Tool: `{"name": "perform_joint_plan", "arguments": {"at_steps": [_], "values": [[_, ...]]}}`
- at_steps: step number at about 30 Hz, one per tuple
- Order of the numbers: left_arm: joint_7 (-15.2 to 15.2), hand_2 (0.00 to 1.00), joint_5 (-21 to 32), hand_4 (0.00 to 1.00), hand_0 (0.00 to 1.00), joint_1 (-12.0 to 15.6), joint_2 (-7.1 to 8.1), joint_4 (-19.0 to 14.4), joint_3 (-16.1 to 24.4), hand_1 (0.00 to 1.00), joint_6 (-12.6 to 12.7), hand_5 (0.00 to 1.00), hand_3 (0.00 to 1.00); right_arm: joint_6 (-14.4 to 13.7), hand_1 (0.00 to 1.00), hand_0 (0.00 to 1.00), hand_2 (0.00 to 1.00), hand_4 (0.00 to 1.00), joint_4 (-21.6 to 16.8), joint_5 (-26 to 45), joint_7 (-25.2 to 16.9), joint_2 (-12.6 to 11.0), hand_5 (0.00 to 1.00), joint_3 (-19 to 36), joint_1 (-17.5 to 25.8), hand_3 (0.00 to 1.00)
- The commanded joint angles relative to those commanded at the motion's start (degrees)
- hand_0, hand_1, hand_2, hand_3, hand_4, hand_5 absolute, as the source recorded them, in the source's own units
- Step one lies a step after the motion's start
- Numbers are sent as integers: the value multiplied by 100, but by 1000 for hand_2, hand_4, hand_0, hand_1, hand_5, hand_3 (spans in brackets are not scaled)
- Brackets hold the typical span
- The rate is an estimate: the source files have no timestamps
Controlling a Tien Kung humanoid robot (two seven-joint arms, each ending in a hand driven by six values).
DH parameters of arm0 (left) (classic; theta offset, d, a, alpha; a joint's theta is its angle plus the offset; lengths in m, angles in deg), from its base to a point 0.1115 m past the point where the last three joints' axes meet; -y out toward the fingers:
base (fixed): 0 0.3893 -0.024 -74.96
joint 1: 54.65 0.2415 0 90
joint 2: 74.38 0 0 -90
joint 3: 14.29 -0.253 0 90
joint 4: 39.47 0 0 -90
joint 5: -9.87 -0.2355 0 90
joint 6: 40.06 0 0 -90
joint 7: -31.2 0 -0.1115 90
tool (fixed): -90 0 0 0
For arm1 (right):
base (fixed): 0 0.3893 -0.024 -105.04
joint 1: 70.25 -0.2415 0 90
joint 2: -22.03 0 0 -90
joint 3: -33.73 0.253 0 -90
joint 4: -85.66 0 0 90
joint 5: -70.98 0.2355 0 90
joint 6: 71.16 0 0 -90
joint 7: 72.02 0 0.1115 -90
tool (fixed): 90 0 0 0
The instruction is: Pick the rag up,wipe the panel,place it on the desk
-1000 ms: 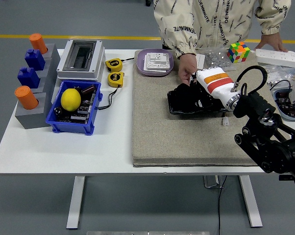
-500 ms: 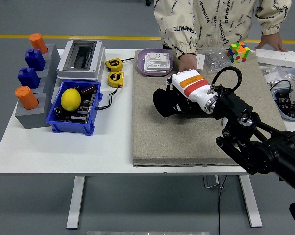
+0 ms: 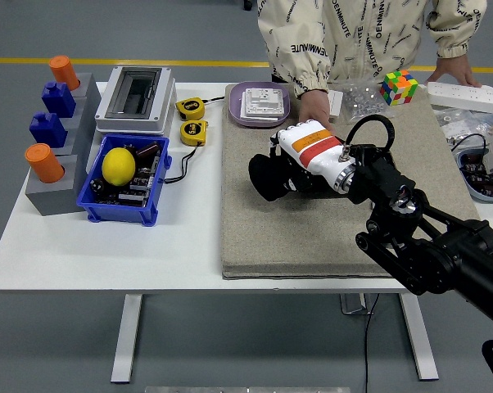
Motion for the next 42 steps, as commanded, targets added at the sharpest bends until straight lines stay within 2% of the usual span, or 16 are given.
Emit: {"name": "perform_joint_plan", "arguments": {"at_steps": [12, 42], "values": [[2, 683, -13, 616, 634, -13, -6, -2, 31, 658, 1, 512, 574, 12, 308, 271, 374, 953, 32, -24, -12, -195, 14, 71, -33, 380], [-1, 685, -41, 614, 634, -17, -32, -3, 122, 657, 1, 510, 573, 33, 309, 272, 374, 953, 186, -128, -68, -964, 15, 531, 248, 379]]}}
